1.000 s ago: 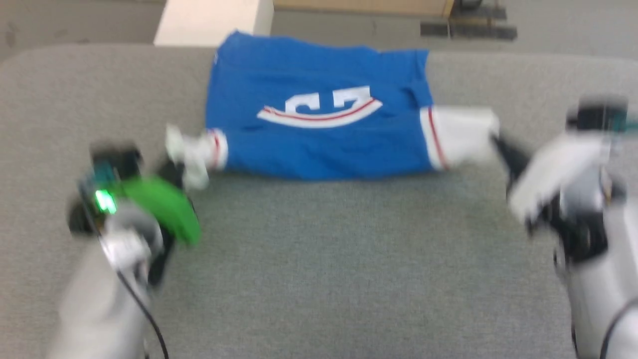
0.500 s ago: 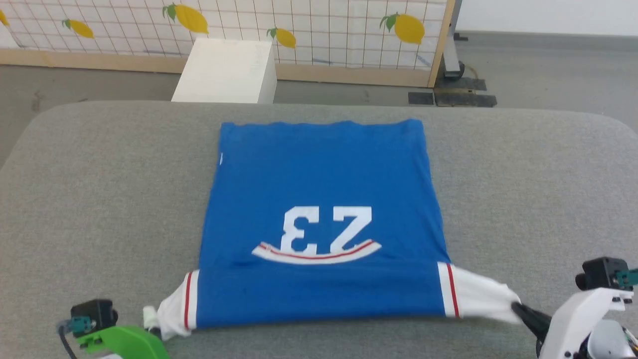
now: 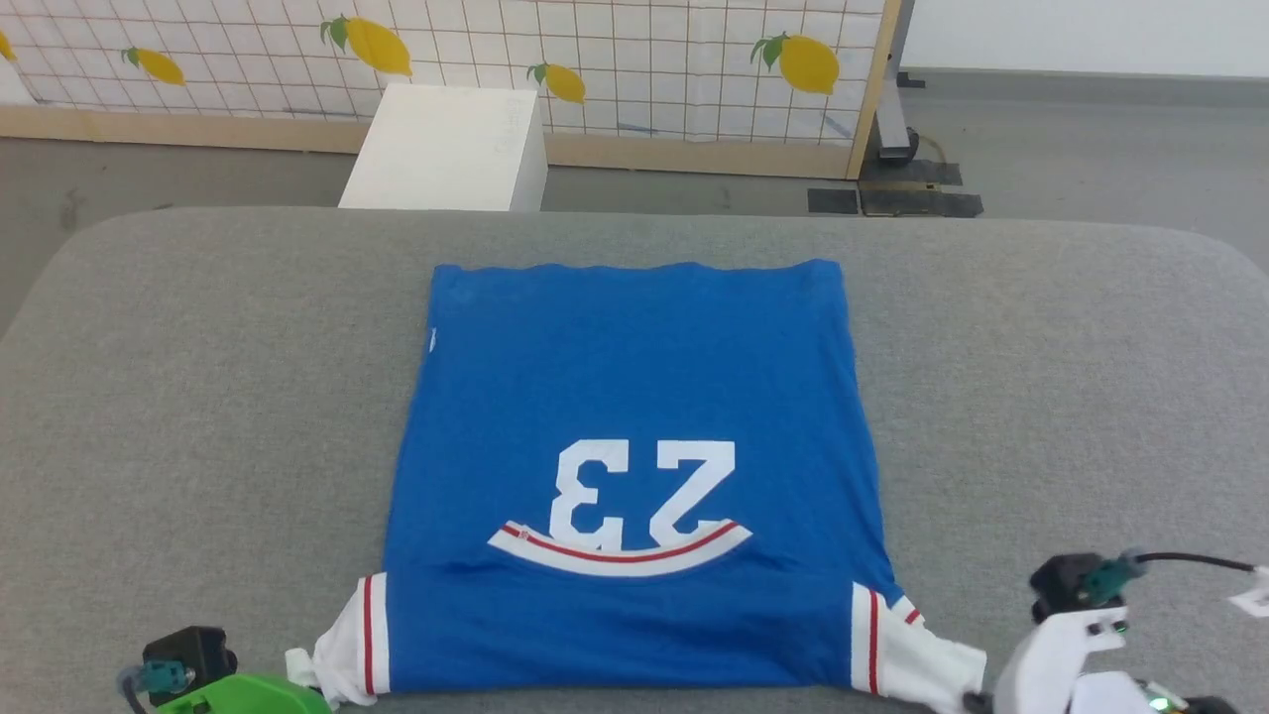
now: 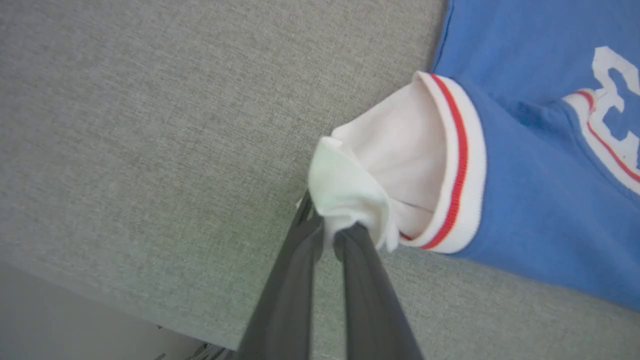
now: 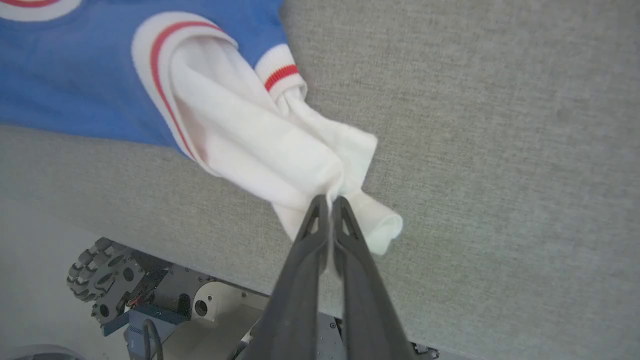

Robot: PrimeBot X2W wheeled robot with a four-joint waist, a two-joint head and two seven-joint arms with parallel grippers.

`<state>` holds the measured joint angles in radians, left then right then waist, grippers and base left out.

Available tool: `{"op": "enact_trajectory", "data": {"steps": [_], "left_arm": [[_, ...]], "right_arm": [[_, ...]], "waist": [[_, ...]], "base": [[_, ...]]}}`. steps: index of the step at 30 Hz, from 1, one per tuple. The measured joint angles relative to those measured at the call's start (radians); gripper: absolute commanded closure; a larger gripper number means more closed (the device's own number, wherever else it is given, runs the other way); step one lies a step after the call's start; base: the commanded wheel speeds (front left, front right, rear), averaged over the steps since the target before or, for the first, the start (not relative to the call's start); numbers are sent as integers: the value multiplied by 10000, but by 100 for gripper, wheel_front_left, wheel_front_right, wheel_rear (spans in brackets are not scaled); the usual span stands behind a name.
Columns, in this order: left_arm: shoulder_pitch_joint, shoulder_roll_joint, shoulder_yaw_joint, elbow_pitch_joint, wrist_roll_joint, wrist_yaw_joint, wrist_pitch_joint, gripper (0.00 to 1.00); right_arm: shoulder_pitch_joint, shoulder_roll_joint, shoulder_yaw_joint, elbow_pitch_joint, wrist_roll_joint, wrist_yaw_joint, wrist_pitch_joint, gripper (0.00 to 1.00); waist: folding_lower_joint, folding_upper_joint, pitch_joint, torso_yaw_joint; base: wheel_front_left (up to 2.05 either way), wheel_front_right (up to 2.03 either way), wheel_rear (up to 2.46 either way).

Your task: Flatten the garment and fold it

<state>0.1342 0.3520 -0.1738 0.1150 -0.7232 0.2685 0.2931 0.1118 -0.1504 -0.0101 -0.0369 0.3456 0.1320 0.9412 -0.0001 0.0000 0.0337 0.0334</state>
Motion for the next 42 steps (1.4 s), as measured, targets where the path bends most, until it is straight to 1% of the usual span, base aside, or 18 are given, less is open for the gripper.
{"op": "enact_trajectory", "data": {"steps": [2,3,4,5,8,12,15,18,21,24,29,34,37,38,42], "left_arm": [[0,-150,56,75,-90,-178,-313,100],[0,-176,52,109,-90,-251,-382,100],[0,-211,71,142,-102,-326,-510,100],[0,-222,81,178,-113,-384,-593,100],[-2,-236,136,186,-192,-483,-757,100],[-2,-232,224,-2,-207,-531,-976,100],[-2,-221,257,-274,-207,-533,-1108,100],[1,-211,290,-600,-207,-518,-1174,100],[-1,-213,305,-965,-205,-476,-1250,100],[-24,-209,272,-1348,-163,-476,-1292,100],[-247,-209,165,-1969,-58,-479,-1312,100],[-633,-291,25,-2406,-59,-491,-1229,100],[-869,-397,-171,-2665,-59,-573,-1187,100],[-950,-431,-324,-2842,-38,-594,-1183,100],[-965,-585,-474,-3145,-33,-650,-1202,100]], "right_arm": [[-92,50,244,522,-113,0,0,100],[-104,79,314,671,-136,0,-29,87],[-116,140,305,821,-136,0,-132,54],[-144,178,288,928,-136,0,-196,0],[-267,282,10,909,40,0,-616,0],[-631,780,-1007,217,1446,0,-1212,0],[-1054,899,-1643,-431,2121,0,-1672,0],[-1741,957,-2274,-673,2926,0,-2328,0],[-2638,955,-2568,-476,2911,0,-3120,0],[-3650,965,-2573,234,2583,0,-3494,0],[-5842,966,-2372,1812,633,0,-3517,0],[-7910,993,-2201,3668,-846,0,-3099,0],[-8989,988,-2351,4614,-2056,0,-2652,0],[-9649,995,-2420,5152,-3089,0,-2205,0],[-10454,915,-2514,5806,-5007,0,-1294,0]], "waist": [[0,0,2,4],[0,0,-5,6],[0,0,-16,9],[0,0,-30,12],[0,0,-81,12],[0,0,-165,-11],[0,0,-205,-20],[0,0,-145,-46],[0,0,9,-65],[0,0,245,-42],[0,0,858,118],[2,0,1600,421],[2,0,2065,700],[2,0,2395,932],[2,0,3001,1408]], "base": [[0,0,0],[0,0,0],[0,0,0],[0,0,0],[0,0,0],[0,0,0],[0,0,0],[0,0,0],[0,0,0],[0,0,0],[0,0,0],[0,0,0],[0,0,0],[0,0,0],[0,0,0]]}}
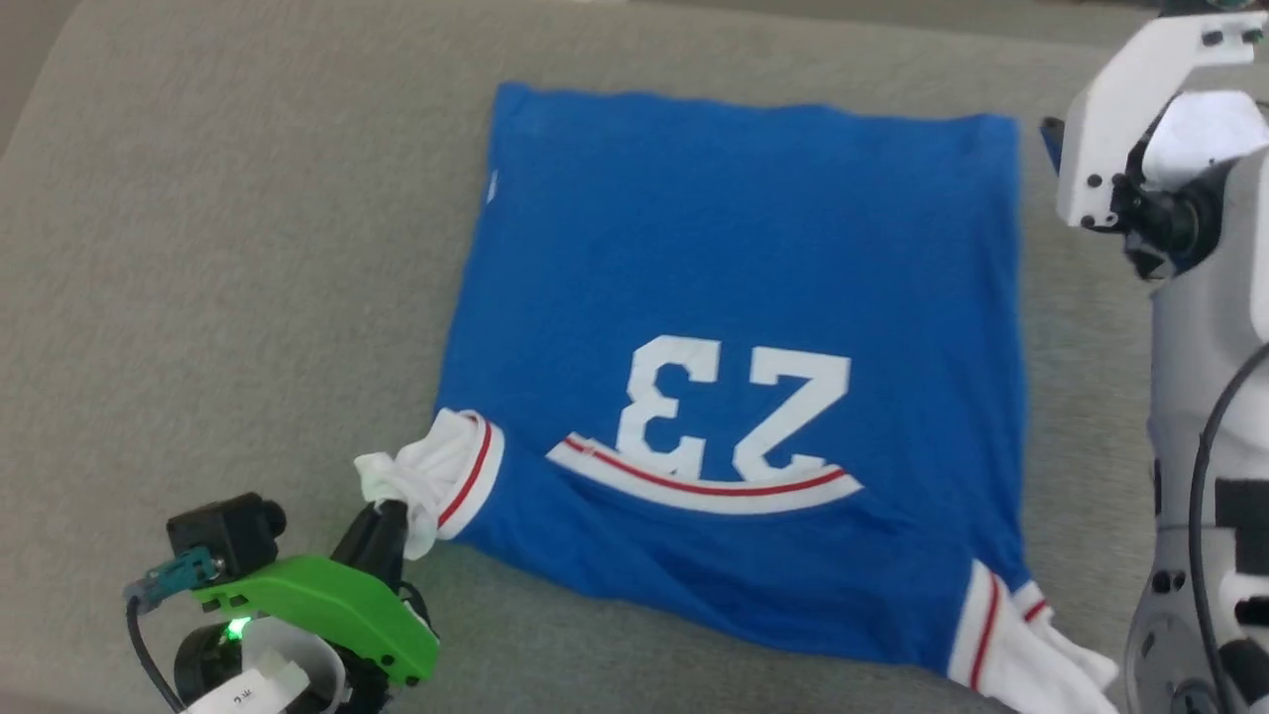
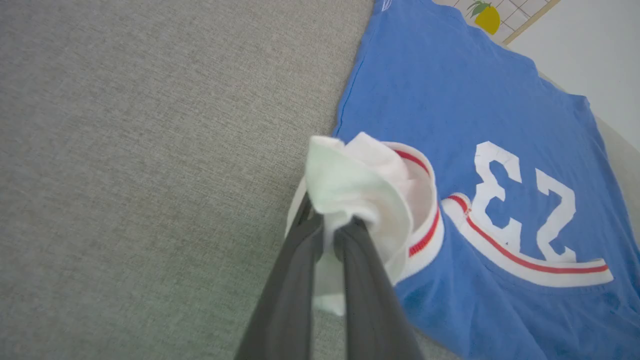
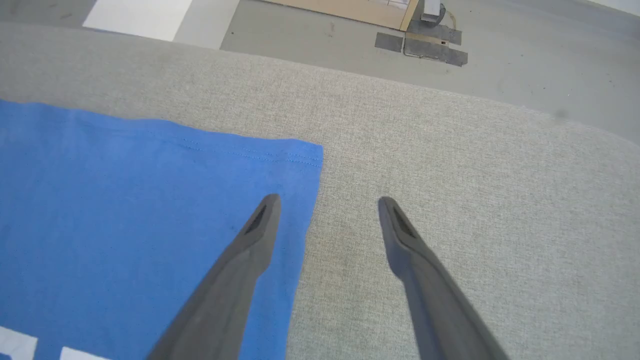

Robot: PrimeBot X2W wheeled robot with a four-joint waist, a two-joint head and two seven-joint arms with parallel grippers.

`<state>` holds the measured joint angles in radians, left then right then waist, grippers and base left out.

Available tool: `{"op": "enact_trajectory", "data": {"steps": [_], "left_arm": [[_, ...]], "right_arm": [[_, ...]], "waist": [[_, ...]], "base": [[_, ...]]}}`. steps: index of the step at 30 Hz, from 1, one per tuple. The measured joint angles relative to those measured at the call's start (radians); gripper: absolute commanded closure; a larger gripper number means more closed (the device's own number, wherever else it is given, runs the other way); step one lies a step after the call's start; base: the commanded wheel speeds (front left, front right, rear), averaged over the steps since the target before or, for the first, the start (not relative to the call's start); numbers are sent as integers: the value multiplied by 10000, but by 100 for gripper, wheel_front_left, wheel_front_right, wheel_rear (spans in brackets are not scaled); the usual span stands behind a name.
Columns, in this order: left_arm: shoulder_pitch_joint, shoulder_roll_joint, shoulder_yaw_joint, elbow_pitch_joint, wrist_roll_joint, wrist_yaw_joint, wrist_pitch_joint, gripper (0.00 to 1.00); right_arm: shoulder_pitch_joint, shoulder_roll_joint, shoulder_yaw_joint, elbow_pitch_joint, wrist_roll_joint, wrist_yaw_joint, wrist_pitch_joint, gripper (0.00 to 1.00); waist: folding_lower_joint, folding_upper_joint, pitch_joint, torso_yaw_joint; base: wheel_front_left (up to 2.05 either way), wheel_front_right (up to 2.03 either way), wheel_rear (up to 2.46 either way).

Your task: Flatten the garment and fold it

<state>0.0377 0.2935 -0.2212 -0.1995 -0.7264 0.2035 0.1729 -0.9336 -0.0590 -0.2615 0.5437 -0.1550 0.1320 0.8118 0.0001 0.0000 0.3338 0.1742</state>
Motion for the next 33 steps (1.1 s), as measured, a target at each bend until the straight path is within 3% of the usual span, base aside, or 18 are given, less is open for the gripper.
{"op": "enact_trajectory", "data": {"steps": [6,14,15,16,17,21,27,33], "left_arm": [[-65,-169,-203,-316,2,-86,-96,100],[-85,-282,-347,-247,-25,-213,-176,100],[-90,-278,-343,-236,-25,-224,-190,100],[-96,-278,-336,-217,-25,-234,-221,100],[-105,-276,-324,-201,-25,-234,-222,100],[-152,-199,-286,-128,-21,-234,-234,100],[-135,-117,-268,15,8,-130,-198,100],[151,-10,-176,148,40,138,-144,100]], "right_arm": [[-433,-81,-284,385,-1626,0,865,0],[-827,-125,-44,761,-2088,-2,1174,0],[-909,-127,-61,786,-2052,-4,1260,4],[-988,-130,-86,803,-1979,-4,1317,69],[-1040,-127,-67,844,-1887,-2,1348,100],[-1102,-61,98,974,-1480,0,1141,100],[-1049,-165,516,859,79,0,115,100],[293,-763,1413,-568,1891,0,-309,100]], "waist": [[0,0,839,654],[0,0,1671,1185],[0,0,1722,1199],[0,0,1759,1195],[0,0,1767,1171],[1,0,1683,1033],[0,0,1129,688],[-2,0,276,74]], "base": [[0,0,0],[0,0,0],[0,0,0],[0,0,0],[0,0,0],[0,0,0],[0,0,0],[0,0,0]]}}
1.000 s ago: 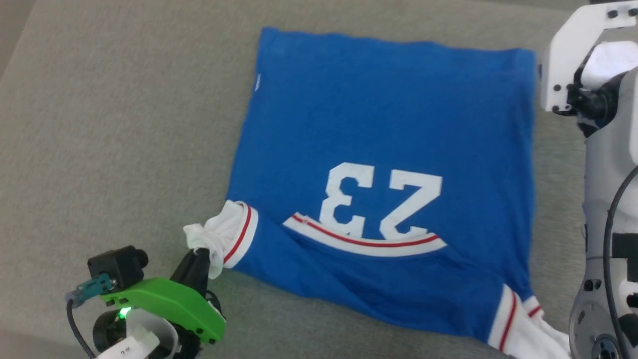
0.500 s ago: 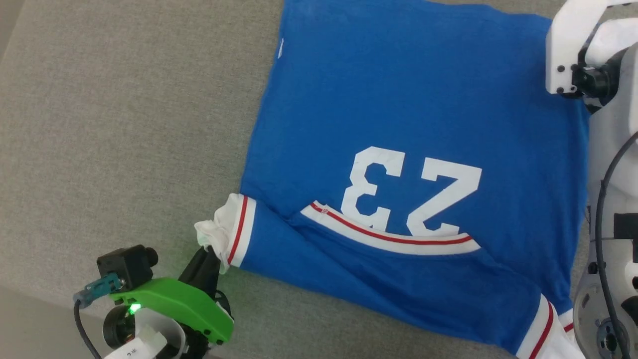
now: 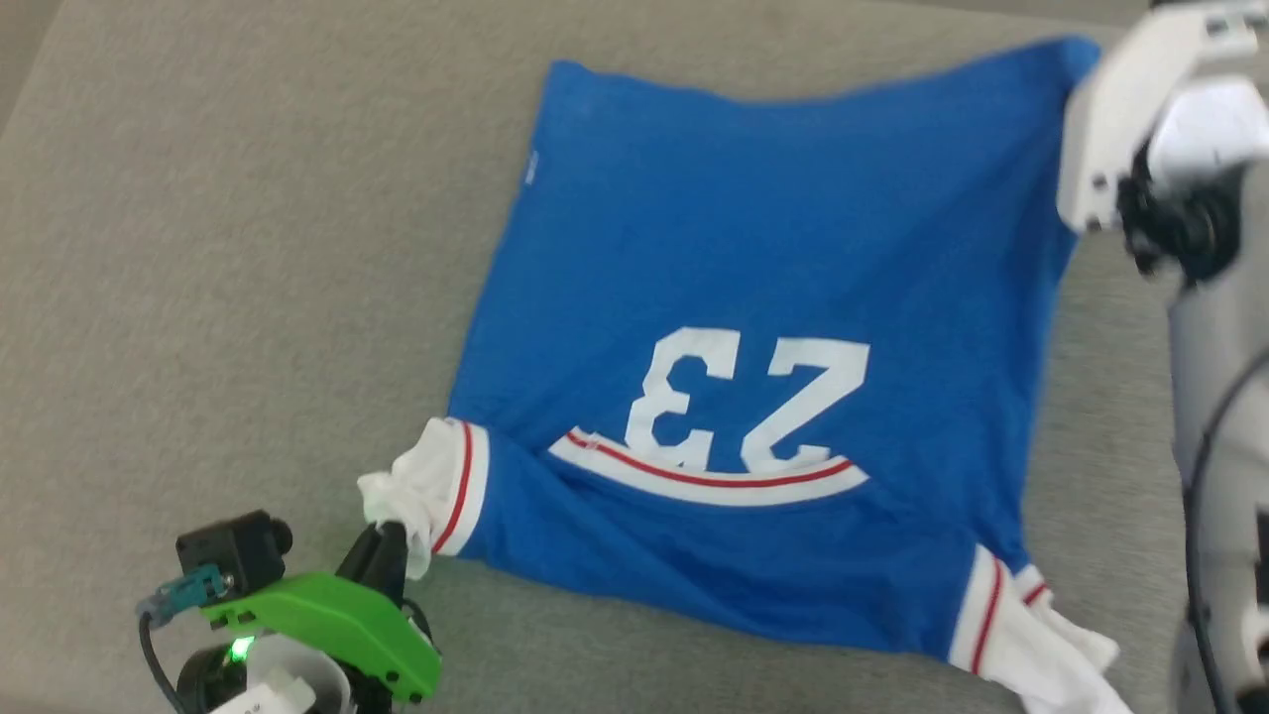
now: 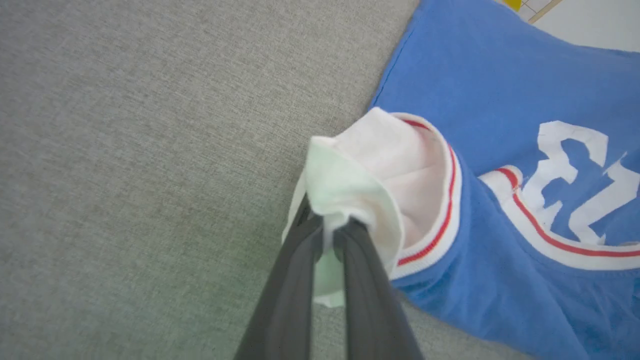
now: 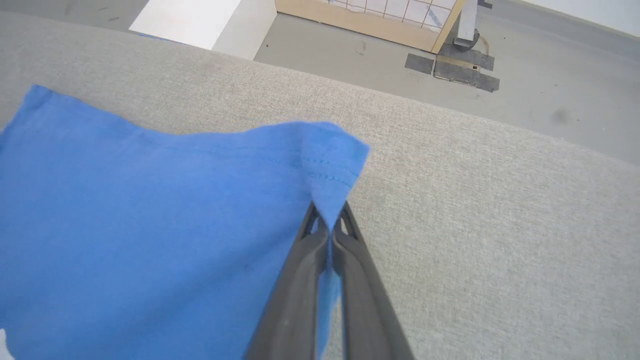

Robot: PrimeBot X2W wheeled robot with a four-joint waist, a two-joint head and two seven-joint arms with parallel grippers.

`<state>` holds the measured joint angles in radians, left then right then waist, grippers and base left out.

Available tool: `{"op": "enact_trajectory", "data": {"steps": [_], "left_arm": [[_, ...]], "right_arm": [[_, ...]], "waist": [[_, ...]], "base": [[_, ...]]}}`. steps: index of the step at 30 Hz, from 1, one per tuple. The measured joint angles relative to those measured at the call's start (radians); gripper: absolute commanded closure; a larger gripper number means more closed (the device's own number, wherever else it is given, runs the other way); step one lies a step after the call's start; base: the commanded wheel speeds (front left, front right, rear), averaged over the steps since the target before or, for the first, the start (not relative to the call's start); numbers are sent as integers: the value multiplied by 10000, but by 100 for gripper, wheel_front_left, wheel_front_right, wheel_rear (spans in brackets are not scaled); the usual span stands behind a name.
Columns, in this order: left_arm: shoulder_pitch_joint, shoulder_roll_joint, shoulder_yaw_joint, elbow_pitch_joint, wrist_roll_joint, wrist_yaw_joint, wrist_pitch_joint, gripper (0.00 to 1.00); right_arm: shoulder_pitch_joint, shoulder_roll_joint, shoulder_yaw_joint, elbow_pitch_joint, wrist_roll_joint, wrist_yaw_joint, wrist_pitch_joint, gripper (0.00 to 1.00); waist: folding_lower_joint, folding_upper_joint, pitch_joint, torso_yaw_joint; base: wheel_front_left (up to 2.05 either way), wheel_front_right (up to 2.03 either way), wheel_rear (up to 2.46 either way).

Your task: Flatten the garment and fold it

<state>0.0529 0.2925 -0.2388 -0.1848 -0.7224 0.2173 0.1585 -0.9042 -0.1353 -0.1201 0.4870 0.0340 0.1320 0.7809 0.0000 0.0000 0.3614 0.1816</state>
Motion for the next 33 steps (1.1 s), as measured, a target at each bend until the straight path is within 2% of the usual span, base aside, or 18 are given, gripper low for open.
{"op": "enact_trajectory", "data": {"steps": [6,10,14,20,21,22,23,26,28,31,33], "left_arm": [[375,81,42,161,-4,125,46,100],[538,140,79,343,-4,140,59,100],[582,186,136,491,-6,140,12,100],[604,228,221,702,-21,140,-19,100],[611,230,228,721,-29,140,-23,100],[636,232,242,746,-38,140,-33,100],[664,236,249,773,-38,140,-35,100],[748,255,255,811,-48,140,-61,100],[752,265,253,823,-50,140,-61,100],[753,297,253,823,-50,140,-75,100],[741,314,226,821,-50,140,-75,100]], "right_arm": [[3227,-871,408,-2644,1384,0,627,100],[5871,-951,142,-4491,1883,0,1371,100],[8209,-393,-201,-5753,2266,0,2048,100],[10603,633,-155,-6113,2943,0,2577,100],[10755,694,-155,-6109,3106,0,2545,90],[10867,752,-173,-6113,3336,0,2401,51],[10895,782,-190,-6125,3509,0,2209,0],[10848,823,-380,-6293,3845,0,1503,0],[10569,819,-541,-6594,3971,0,667,0],[9565,823,-800,-6893,4109,0,-825,0],[8879,815,-779,-6913,4163,0,-1390,0]], "waist": [[0,0,-871,-812],[0,1,-1395,-1351],[0,0,-1800,-1836],[0,1,-2250,-2263],[0,1,-2300,-2299],[0,1,-2355,-2340],[-1,1,-2404,-2374],[-1,0,-2520,-2449],[0,1,-2581,-2471],[0,0,-2584,-2473],[0,1,-2528,-2448]], "base": [[0,0,0],[0,0,0],[0,0,0],[0,0,0],[0,0,0],[0,0,0],[0,0,0],[0,0,0],[0,0,0],[0,0,0],[0,0,0]]}}
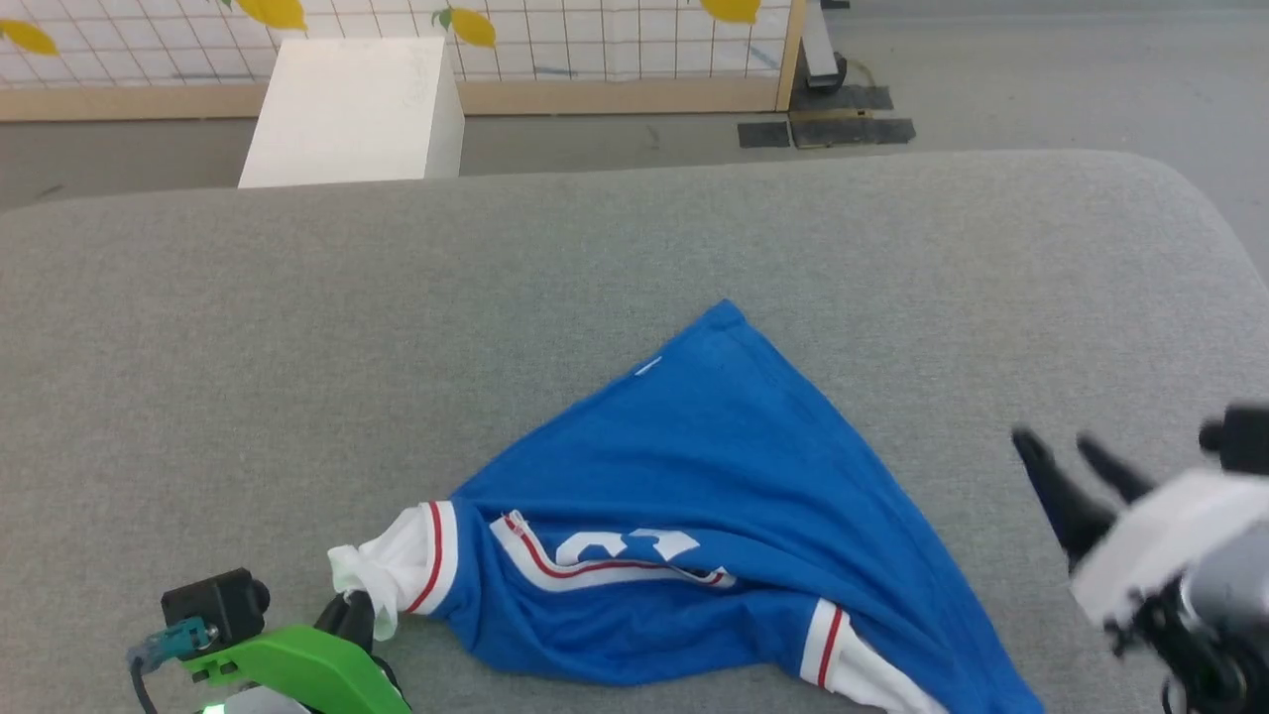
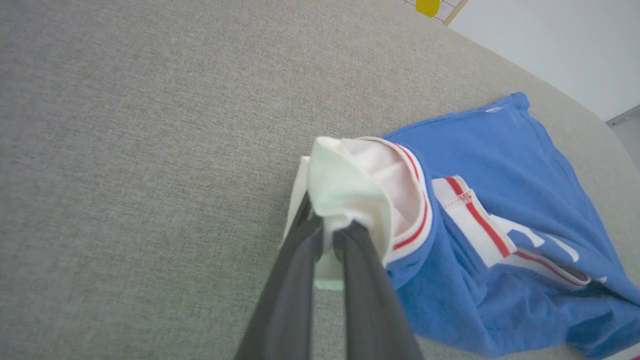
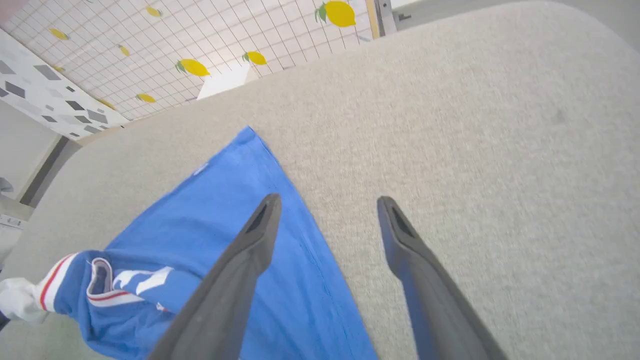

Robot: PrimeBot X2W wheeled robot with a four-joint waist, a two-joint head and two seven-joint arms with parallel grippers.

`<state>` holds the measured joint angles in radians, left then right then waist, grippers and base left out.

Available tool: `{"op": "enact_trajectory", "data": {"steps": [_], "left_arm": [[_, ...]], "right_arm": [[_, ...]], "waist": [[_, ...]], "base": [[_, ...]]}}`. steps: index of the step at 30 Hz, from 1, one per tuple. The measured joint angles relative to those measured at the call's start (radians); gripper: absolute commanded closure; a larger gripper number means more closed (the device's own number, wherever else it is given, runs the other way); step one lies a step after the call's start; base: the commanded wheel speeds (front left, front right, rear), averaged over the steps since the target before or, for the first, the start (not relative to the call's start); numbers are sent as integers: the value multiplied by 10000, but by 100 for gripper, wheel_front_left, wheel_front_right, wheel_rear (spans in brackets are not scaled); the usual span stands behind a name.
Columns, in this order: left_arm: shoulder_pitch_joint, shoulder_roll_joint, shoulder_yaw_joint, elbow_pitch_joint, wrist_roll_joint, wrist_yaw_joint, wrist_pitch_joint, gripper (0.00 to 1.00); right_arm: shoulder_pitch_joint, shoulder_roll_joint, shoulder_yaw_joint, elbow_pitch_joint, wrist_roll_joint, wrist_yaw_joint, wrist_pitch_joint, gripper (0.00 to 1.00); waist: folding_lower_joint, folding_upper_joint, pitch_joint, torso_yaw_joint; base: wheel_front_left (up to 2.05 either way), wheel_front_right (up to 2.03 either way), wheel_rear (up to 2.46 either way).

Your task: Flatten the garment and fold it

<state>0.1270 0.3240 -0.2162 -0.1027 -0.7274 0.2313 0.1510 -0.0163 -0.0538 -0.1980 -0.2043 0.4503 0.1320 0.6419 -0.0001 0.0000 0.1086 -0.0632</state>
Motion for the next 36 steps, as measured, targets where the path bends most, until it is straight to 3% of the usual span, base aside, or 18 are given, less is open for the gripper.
{"op": "enact_trajectory", "data": {"steps": [6,7,12,14,21,29,30,31,32,36], "left_arm": [[-202,69,-144,-73,52,-33,-25,100],[-496,86,-259,-176,84,-119,-27,100],[-1101,40,-566,-244,213,-288,-23,100],[-1387,-138,-721,-272,244,-368,-33,100],[-1821,-314,-957,-188,259,-556,-136,100],[-1923,-426,-1001,-2,268,-631,-314,100],[-1922,-422,-991,27,268,-631,-339,100],[-1922,-420,-988,40,268,-631,-341,100],[-1922,-414,-986,52,268,-631,-341,100],[-1919,-370,-984,81,274,-631,-383,100]], "right_arm": [[-2714,-424,1430,909,-744,0,-138,0],[-4125,-648,2243,1873,-1266,0,284,0],[-5921,-972,3480,3958,-2234,0,1678,0],[-7061,-1112,4410,5179,-3064,0,2368,0],[-8220,-1331,5879,6966,-3985,0,2688,0],[-8752,-1574,6987,7731,-3534,-4,2801,0],[-8826,-1582,7033,7798,-3361,-6,2905,6],[-8868,-1582,6989,7841,-3145,-6,2928,74],[-8868,-1588,6936,7866,-2982,-6,2915,100],[-8630,-1517,6232,7795,-2219,0,2328,100]], "waist": [[0,0,430,255],[0,0,730,415],[1,0,1266,854],[1,0,1749,1231],[2,0,2547,1855],[1,0,3066,2359],[1,0,3064,2360],[1,0,3051,2349],[1,0,3031,2335],[2,0,2799,2229]], "base": [[0,0,0],[0,0,0],[0,0,0],[0,0,0],[0,0,0],[0,0,0],[0,0,0],[0,0,0],[0,0,0],[0,0,0]]}}
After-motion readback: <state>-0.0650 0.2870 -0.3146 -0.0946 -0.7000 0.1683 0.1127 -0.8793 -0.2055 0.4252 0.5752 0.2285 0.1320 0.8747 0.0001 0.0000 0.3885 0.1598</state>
